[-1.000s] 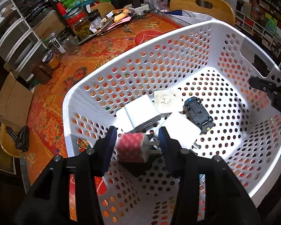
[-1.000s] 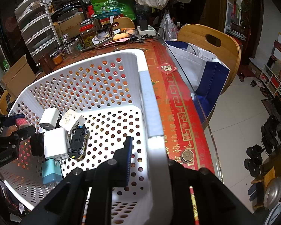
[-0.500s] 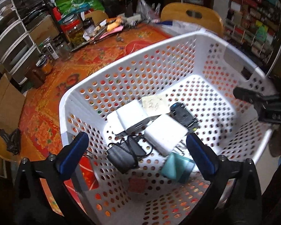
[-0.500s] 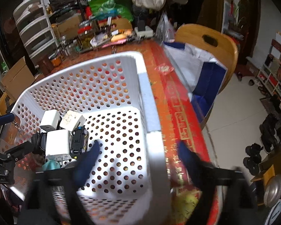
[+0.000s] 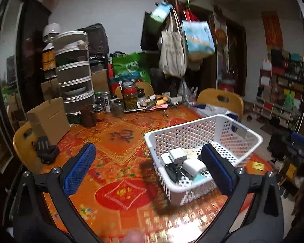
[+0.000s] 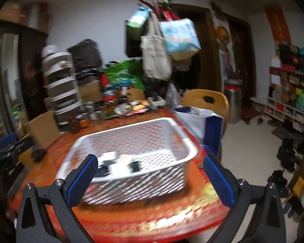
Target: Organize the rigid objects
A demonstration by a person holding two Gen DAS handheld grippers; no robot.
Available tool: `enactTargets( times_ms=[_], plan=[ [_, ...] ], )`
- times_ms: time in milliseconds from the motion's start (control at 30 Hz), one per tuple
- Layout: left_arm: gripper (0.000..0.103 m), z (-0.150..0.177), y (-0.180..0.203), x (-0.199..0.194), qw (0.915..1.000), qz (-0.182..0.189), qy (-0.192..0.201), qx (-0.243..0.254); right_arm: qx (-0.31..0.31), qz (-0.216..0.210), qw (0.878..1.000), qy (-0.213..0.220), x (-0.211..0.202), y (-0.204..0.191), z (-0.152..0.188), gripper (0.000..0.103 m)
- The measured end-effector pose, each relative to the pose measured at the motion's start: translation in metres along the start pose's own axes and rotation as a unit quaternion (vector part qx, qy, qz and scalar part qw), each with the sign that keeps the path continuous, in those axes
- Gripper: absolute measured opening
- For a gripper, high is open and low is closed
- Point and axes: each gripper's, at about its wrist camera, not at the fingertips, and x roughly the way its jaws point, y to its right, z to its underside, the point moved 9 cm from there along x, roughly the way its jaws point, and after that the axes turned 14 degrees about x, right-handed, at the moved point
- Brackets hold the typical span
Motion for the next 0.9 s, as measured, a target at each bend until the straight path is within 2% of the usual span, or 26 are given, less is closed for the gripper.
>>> enactTargets(
  times_ms=[133, 200, 233, 367, 533, 667, 900],
  plan=[
    [0.103, 0.017, -0.001, -0.051, 0.9998, -0.009, 0.015, 0.004, -0.05, -0.019, 0.998, 0.017, -0.054, -0.042, 0.022, 0.103],
    [0.103, 0.026, 0.004, -0.065, 0.9996, -0.02, 0.01, 0.018, -0.067, -0.017, 0.997, 0.017, -0.067, -0.054, 0.031, 0.103],
    [0.103, 0.029, 0.008, -0.07, 0.9997, -0.01, 0.009, 0.021, -0.071, -0.016, 0.997, 0.014, -0.071, -0.056, 0.034, 0.103],
    [0.103, 0.04, 0.021, -0.06, 0.9993, 0.031, -0.018, 0.009, -0.076, 0.01, 0.997, -0.012, -0.069, -0.047, 0.042, 0.103],
    [0.103, 0.047, 0.032, -0.039, 0.9991, 0.01, -0.04, 0.011, -0.062, 0.009, 0.997, -0.038, -0.057, -0.032, 0.048, 0.103],
    [0.103, 0.051, 0.036, -0.024, 0.9984, 0.017, -0.054, 0.008, -0.06, 0.005, 0.997, -0.058, -0.046, -0.027, 0.055, 0.103],
    [0.103, 0.053, 0.034, -0.015, 0.998, 0.018, -0.061, 0.002, -0.061, 0.0, 0.996, -0.062, -0.043, -0.029, 0.056, 0.103]
  ],
)
